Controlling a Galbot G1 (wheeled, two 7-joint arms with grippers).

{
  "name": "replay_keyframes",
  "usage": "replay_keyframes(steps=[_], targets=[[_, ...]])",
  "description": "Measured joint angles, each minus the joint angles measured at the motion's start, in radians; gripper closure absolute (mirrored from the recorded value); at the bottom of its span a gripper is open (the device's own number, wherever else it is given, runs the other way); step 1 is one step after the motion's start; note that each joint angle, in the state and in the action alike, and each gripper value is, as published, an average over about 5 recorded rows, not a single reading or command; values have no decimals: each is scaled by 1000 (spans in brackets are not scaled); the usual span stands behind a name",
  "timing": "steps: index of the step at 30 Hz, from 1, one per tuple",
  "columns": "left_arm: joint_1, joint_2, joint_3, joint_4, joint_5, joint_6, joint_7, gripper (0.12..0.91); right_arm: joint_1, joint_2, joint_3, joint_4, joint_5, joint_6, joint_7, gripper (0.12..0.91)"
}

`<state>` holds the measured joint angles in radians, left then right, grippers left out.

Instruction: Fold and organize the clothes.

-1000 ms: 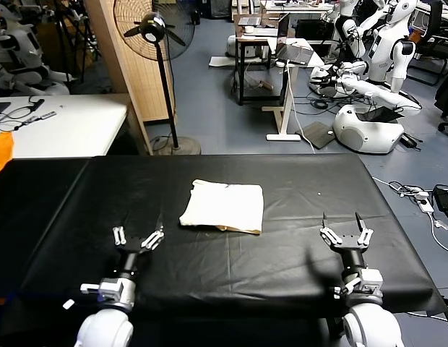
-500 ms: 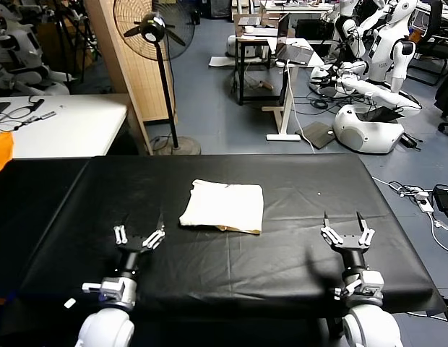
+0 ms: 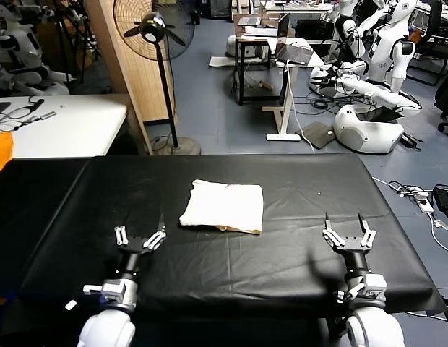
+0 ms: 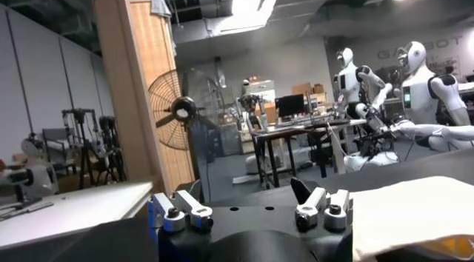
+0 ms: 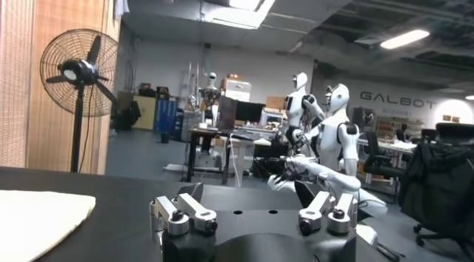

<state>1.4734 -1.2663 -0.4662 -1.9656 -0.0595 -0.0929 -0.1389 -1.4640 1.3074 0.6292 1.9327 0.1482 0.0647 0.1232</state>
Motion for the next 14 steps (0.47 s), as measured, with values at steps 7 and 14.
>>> replay_keyframes(steps=[7, 14], targets=[[2, 0, -1, 6, -1, 0, 0, 232, -1, 1, 2, -4, 1, 5, 4, 227], [4, -1, -3, 10, -3, 1, 1, 232, -4, 1, 1, -4, 2, 7, 7, 227]])
